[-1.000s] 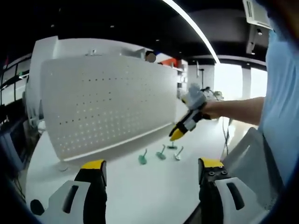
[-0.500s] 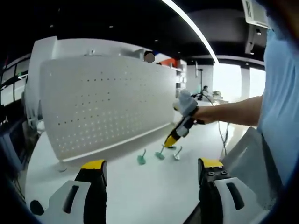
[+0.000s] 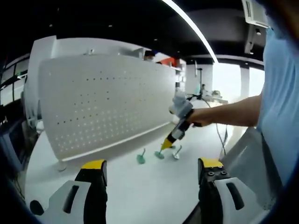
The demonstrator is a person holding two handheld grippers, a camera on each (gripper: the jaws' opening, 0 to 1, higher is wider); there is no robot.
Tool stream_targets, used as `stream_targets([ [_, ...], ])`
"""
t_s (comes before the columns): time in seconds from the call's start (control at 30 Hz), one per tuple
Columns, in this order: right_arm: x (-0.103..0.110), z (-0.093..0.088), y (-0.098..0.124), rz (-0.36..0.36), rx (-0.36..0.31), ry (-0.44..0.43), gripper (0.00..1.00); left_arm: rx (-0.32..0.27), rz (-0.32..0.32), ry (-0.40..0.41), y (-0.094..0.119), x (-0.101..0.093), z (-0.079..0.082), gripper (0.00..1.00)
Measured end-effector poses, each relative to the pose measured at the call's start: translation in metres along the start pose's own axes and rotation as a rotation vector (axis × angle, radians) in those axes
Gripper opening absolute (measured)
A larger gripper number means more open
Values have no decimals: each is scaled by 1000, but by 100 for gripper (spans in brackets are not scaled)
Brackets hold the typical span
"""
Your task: Insert the hook assembly into the mounting plate slot until the hook locks in place.
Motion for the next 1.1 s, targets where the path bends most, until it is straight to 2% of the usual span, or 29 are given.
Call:
stream_targets([
  [0.17,0,0,-3,-5,9,-48,11,-2,-3,1,0,0,0,81],
  [0.4,-1,0,-6,-19,12,-72,8,-7,-5,4,1,0,1,81],
  [0.8,1,-6,-13,-17,37,-84,6,-11,-10,6,1,1,2,80],
  [1.1,-1,-6,-13,-13,31,-108,4,-6,-9,6,1,1,1,80],
])
Point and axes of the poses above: the point that each gripper's makers call its tool centre point, and the gripper's own axes: y roughly backward along the fingers, x roughly to its left, z roughly out of its top, the point moved 1 cm from there along y, roughly backward along the fingers, and after that the axes turned 7 degrees about -x, right-handed, at the moved point
